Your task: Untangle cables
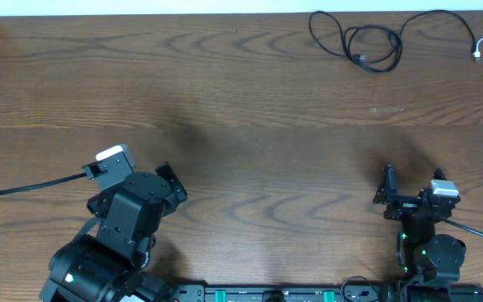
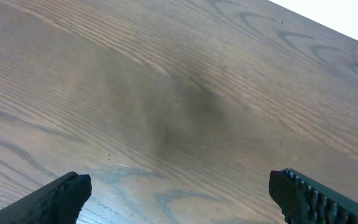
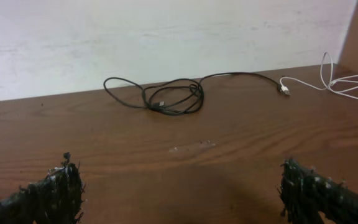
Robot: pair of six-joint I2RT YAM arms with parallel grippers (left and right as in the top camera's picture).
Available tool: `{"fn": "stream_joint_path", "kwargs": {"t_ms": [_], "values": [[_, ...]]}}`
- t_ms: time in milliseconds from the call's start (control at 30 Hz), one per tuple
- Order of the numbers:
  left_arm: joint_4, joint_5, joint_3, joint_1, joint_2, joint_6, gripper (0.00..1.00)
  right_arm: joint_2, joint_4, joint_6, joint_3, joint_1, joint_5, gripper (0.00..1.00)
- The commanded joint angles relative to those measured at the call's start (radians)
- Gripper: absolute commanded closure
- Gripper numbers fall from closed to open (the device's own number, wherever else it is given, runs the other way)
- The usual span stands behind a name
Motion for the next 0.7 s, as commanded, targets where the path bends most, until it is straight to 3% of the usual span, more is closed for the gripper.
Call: {"fn": "stream_joint_path", "kwargs": {"t_ms": [0, 200, 667], "values": [[-0.004, -0.008, 0.000, 0.005, -0.001, -0.005, 0.02, -0.007, -0.005, -0.017, -0.002, 0.011, 0.013, 0.01], [-0.004, -0.008, 0.000, 0.005, -0.001, -0.005, 0.02, -0.008, -0.005, -0.141, -0.002, 0.034, 0.012, 0.01], [-0.004, -0.008, 0.000, 0.005, -0.001, -0.005, 0.02, -0.007, -0.004, -0.157, -0.002, 0.033, 0.012, 0.01]]}}
